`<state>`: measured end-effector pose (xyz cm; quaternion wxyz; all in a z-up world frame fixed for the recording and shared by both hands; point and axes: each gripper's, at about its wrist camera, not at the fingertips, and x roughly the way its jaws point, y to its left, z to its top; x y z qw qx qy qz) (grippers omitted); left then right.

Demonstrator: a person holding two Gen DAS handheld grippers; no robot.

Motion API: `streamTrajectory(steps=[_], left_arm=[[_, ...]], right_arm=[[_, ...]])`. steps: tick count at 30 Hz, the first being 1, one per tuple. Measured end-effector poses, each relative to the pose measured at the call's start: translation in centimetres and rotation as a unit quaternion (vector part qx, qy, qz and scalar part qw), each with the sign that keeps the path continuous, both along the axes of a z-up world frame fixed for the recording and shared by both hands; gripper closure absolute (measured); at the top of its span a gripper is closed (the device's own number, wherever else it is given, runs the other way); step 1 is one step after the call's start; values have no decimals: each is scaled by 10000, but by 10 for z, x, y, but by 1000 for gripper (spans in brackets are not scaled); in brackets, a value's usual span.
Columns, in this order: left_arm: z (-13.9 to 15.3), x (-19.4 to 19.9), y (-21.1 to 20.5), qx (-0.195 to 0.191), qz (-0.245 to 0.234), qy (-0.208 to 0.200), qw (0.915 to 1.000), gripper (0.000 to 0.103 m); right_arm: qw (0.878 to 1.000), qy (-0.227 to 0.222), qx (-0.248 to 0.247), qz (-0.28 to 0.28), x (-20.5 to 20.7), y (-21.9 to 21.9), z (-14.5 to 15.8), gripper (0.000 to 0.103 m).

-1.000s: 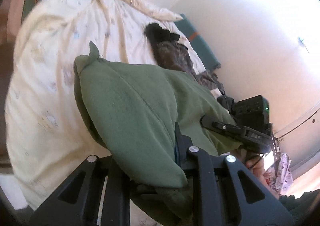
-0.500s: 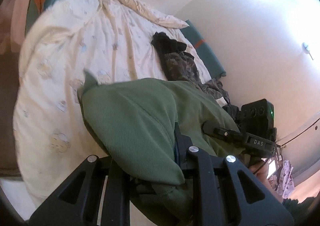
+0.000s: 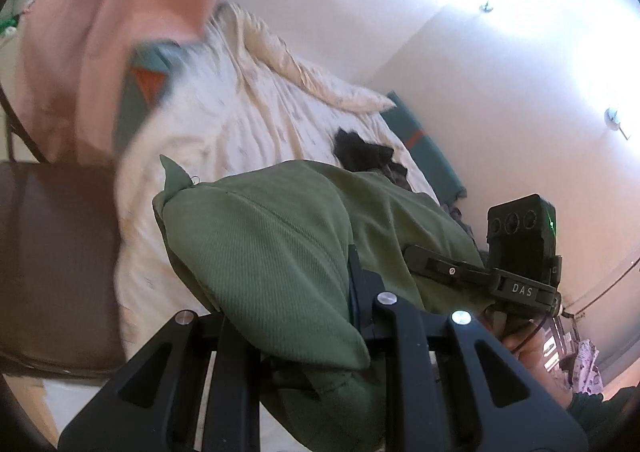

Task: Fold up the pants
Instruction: 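Carry the folded pants with both tools over to the brown chair seat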

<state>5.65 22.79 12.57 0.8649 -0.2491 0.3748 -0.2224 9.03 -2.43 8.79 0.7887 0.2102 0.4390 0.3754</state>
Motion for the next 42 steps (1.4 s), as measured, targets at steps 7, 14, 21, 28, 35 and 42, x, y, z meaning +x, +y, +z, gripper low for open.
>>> streamTrajectory(steps=[7,14,21,28,35,42], left_arm=[[18,-8,113,400,725,-25,9966,87],[-22,22,220,914,1347,297,9862,87],[-185,73,266,796,1401,1256,9789,86],[-259,28,269,368,1584,2009,9660,30],[-237,-24,297,-407,2250,1611,9601,16],[-271,19,258,95,2341,2052,9503,42]], right_arm=[[9983,-39,213,547,24,118,4,75],[9934,335,577,936,63,247,-68,76],[9907,1115,-9,782,98,305,-222,71],[9753,1473,-990,1312,80,284,-266,47],[9640,1631,-1098,1789,83,226,-211,22],[9650,1755,-1506,1235,119,235,-245,80]])
